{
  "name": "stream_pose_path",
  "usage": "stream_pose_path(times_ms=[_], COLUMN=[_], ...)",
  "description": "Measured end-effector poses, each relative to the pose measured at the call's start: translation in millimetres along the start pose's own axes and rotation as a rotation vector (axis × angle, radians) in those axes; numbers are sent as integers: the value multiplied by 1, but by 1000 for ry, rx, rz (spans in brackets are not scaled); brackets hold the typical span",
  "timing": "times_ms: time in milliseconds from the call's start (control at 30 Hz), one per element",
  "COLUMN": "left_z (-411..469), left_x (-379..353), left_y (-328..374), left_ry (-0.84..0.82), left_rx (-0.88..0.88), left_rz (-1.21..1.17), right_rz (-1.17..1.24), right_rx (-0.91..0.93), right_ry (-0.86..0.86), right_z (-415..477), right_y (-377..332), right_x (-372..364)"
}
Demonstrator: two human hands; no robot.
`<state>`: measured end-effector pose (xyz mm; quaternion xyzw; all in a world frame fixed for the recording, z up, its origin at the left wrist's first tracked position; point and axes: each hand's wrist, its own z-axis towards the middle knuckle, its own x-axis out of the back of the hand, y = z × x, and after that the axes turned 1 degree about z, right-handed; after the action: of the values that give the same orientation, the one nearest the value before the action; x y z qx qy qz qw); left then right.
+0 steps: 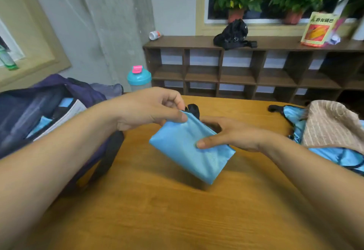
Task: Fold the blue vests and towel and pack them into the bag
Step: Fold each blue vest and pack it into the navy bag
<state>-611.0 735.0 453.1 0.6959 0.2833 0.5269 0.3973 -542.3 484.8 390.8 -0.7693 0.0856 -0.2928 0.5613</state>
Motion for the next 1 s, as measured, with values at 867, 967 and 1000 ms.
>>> stream_pose_path(times_ms=[867,967,1000], left_z=[-245,-263,-265], left_x=[199,198,195], left_y=[-112,-143,-153], left_ry=[911,778,761], left_rx=[237,399,436], left_rz=[520,673,659], right_rz=[-574,-605,-605], right_rx=[224,159,146], right_ry=[-107,-91,-77], right_z=[180,218,232], right_y=[-280,-288,-288], right_x=[-124,-153,-163])
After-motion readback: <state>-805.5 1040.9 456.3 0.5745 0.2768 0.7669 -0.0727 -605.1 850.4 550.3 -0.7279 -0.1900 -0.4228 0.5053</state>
